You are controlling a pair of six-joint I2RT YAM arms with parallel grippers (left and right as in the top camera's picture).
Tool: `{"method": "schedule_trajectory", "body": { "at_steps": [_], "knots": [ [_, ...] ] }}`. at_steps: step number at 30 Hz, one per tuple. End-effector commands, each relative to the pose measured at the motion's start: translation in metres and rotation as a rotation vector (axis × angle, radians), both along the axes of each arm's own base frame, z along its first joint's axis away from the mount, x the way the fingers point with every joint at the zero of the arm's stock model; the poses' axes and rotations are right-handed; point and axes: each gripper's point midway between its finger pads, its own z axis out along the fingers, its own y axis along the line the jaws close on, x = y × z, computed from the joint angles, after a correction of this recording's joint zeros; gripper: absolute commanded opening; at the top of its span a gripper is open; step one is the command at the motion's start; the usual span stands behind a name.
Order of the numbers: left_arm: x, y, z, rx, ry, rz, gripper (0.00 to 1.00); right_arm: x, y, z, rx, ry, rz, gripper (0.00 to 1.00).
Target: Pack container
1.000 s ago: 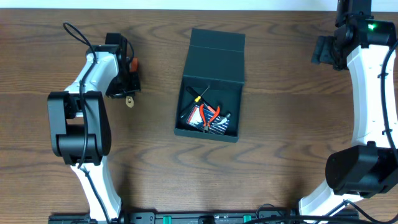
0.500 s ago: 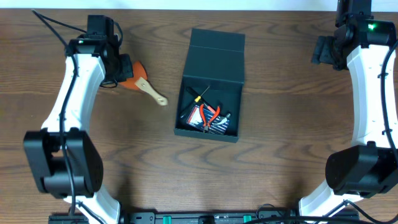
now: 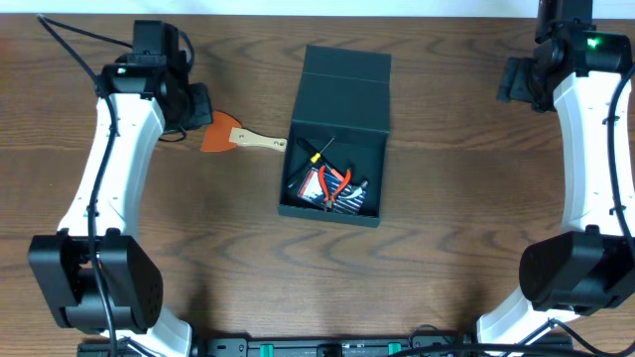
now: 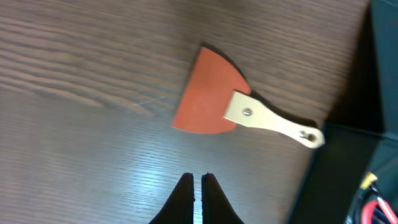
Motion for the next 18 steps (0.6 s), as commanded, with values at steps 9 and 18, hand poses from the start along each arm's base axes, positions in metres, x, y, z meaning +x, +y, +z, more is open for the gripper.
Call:
{"method": "schedule_trajectory", "body": {
  "at_steps": [9, 18],
  "knots": [
    [0.002, -0.065, -0.002, 0.110, -0.056, -0.493, 0.63, 0.000, -0.003, 0.007, -0.011, -0.020, -0.014, 0.99],
    [0.009, -0.073, -0.020, 0.220, -0.083, -0.775, 0.94, 0.000, -0.003, 0.007, -0.011, -0.020, -0.014, 0.99]
  ]
}}
